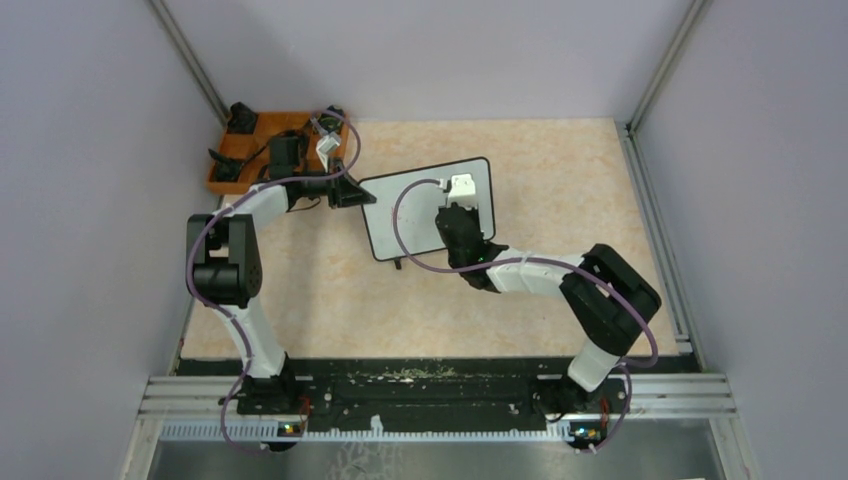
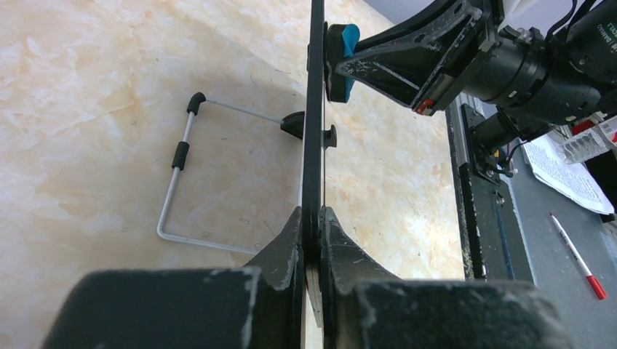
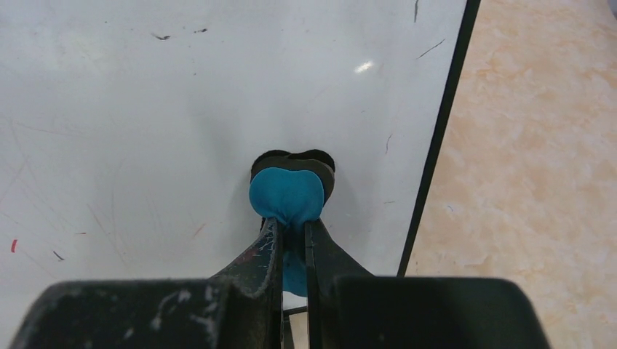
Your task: Erase the whiteboard
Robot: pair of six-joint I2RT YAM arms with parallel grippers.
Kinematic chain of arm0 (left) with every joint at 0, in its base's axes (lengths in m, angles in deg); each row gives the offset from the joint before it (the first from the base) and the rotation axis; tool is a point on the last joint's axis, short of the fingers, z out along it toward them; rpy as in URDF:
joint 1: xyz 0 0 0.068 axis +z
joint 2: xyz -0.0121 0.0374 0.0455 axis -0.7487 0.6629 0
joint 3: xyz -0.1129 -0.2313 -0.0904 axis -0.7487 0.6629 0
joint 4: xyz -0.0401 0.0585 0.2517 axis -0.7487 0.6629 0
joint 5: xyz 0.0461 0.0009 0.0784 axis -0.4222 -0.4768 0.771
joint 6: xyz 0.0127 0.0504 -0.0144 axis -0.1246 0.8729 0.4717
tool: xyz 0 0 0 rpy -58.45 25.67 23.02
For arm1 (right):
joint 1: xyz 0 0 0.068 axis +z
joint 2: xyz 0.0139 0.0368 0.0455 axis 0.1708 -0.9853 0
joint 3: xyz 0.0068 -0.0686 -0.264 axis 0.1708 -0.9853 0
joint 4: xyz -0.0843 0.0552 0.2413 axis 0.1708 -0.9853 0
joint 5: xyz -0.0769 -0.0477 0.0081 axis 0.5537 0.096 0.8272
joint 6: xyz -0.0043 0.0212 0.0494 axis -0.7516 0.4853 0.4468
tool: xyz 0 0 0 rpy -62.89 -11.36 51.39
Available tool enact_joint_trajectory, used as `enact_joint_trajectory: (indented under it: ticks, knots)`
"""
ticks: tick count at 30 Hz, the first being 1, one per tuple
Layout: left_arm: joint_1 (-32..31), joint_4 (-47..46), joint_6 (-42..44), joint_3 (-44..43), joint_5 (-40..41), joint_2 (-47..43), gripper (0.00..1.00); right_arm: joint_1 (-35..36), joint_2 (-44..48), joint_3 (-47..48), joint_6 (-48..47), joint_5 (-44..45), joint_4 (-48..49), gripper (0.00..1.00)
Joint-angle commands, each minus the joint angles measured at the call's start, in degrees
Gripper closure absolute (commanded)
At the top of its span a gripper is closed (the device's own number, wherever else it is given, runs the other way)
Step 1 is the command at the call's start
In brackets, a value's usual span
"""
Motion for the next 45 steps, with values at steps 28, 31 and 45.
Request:
enact_joint_trajectory:
  ticks: [28, 31, 45]
  knots:
    - [-1.16, 3.16, 8.36, 1.76, 3.58, 1.5, 1.0, 10.91, -11.3, 14.5, -1.64, -14.54, 3.33, 1.0]
    - [-1.2, 3.13, 8.3, 1.71, 3.5, 1.56, 1.0, 11.94, -12.36, 15.79, -1.89, -15.07, 2.88, 1.0]
    - [-1.15, 3.34, 8.45, 1.88, 3.72, 1.26, 1.0, 13.63, -15.46, 19.13, -1.94, -6.38, -1.09, 1.0]
